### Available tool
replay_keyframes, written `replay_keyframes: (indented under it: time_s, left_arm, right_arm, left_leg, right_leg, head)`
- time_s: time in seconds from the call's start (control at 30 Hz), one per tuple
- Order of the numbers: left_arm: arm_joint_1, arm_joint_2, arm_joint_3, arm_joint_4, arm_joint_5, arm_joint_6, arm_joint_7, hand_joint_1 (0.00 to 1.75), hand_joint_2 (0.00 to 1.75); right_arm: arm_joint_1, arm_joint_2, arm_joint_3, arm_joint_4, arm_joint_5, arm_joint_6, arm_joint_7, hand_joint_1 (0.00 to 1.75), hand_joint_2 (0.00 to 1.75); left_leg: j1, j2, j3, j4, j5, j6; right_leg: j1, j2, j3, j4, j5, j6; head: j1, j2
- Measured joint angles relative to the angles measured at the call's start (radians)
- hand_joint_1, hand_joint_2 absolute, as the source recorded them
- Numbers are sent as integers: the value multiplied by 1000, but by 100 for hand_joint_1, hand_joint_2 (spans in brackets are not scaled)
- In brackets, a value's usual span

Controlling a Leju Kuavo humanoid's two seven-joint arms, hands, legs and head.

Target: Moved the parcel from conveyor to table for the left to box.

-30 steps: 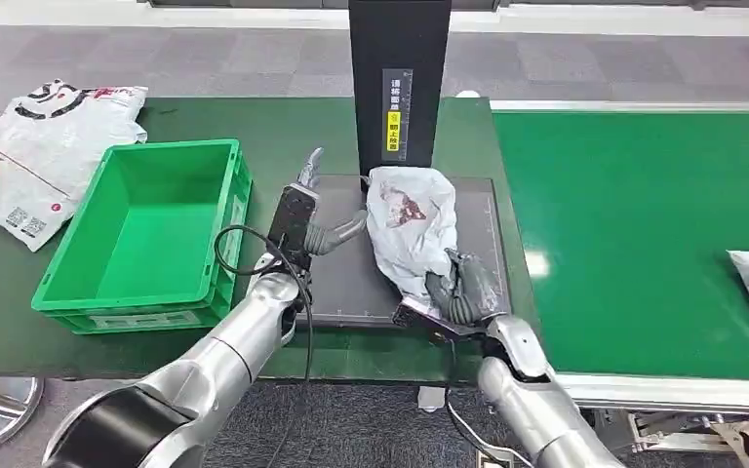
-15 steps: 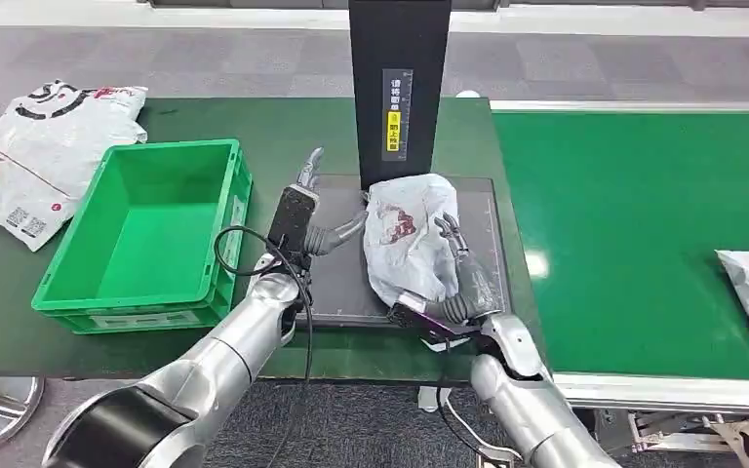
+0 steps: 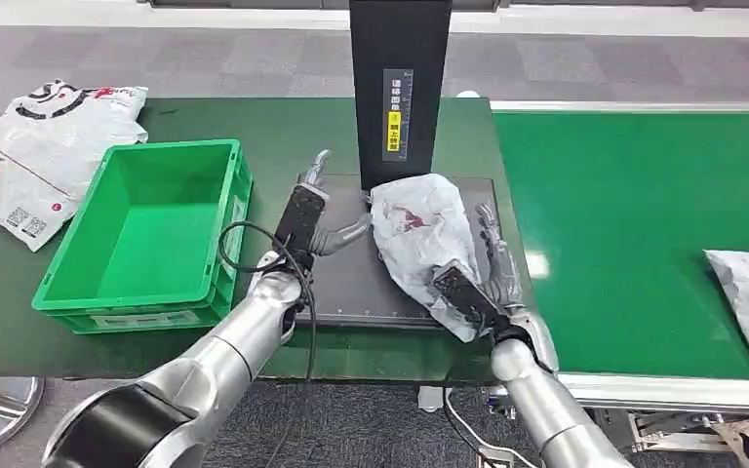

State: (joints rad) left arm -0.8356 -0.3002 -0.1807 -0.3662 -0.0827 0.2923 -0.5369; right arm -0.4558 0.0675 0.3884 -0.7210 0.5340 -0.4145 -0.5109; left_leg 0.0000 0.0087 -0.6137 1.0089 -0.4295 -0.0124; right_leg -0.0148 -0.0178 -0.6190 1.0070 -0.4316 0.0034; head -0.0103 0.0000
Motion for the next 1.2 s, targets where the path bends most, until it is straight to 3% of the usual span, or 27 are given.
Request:
replay_keyframes:
  time_s: [0.1,0.37,0.5,0.67,0.83,1.0,1.2]
  left_arm:
    - [-8,-10,-33,0,-38,-27,49,0,175]
    - [13,-53,-183,-3,-112,-15,91,0,175]
    - [31,-59,-263,-11,-83,2,102,0,175]
    - [41,-64,-431,-21,-42,16,118,0,175]
    - [47,-68,-503,-26,-38,22,118,0,175]
    - [47,-69,-574,-31,35,35,119,0,175]
    - [47,-70,-656,-33,78,95,108,0,175]
  right_arm:
    - [-6,0,-65,-3,-166,-55,-94,0,175]
    - [-52,-39,-218,13,-388,-57,-122,0,175]
    - [-49,-58,-260,21,-427,-25,-121,0,175]
    - [-42,-79,-307,40,-470,97,-63,0,175]
    - [-36,-85,-317,53,-478,120,-52,0,175]
    - [-51,-88,-319,117,-483,319,77,0,175]
    - [-72,-85,-319,164,-474,335,71,0,175]
  left_leg:
    - [0,-1,0,0,0,0]
    - [-2,-1,0,0,-1,1]
    - [-2,-1,0,0,-1,1]
    - [-1,0,0,0,-1,2]
    - [-1,0,0,0,-1,2]
    - [-1,0,0,0,-1,2]
    - [-1,-1,-1,0,-1,2]
  right_leg:
    - [0,-1,0,0,0,0]
    - [-2,0,0,0,0,0]
    - [-2,0,0,0,0,0]
    - [-1,0,0,0,0,0]
    - [-1,0,0,0,0,0]
    - [-1,0,0,0,0,1]
    - [-1,-1,0,0,0,1]
  head:
    - [0,0]
    - [0,0]
    - [0,0]
    - [0,0]
    - [0,0]
    - [0,0]
    - [0,0]
